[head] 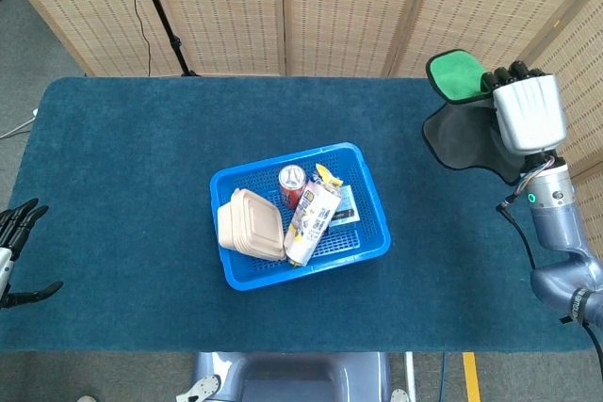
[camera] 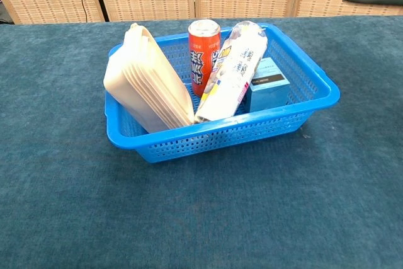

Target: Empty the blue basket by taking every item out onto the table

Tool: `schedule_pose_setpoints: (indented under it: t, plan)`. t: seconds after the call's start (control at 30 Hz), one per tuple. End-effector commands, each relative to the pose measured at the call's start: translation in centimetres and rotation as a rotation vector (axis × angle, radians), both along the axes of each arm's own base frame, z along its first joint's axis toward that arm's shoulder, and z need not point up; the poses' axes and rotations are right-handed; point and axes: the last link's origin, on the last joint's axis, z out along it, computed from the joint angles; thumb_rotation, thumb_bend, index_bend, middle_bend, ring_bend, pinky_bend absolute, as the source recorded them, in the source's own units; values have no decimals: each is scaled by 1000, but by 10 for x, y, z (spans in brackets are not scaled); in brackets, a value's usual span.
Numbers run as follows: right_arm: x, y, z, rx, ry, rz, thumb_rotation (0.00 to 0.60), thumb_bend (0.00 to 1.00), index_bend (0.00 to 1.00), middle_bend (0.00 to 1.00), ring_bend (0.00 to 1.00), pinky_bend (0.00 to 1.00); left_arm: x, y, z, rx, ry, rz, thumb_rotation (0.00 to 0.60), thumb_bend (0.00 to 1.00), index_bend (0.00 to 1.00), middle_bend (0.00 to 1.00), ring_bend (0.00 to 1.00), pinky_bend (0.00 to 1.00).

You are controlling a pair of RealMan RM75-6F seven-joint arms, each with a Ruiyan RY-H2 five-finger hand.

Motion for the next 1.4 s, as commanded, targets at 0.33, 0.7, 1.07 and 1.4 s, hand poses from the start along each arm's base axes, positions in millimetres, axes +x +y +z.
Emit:
schedule_pose_setpoints:
  t: [0.33,0.7,1.07,1.4]
  plan:
    - [-63,12,-94,328,-129,-178,600,17,71,92,63,189,-1,3,-2,-12,3,7,600,0,0,0,0,0]
    - [-28,67,-46,320,-337,-110,600,0,0,0,0,0,10,24,-15,-120,-80,-80,600,0,0,0,0,0]
    - [-82,150,-27,327,-356,-133,600,0,0,0,0,0,59,78,-41,-287,-225,-233,600,0,0,0,0,0]
    - [-102,190,-38,340,-397,-121,600,0,0,0,0,0,94,108,-91,-410,-272,-244,600,0,0,0,0,0]
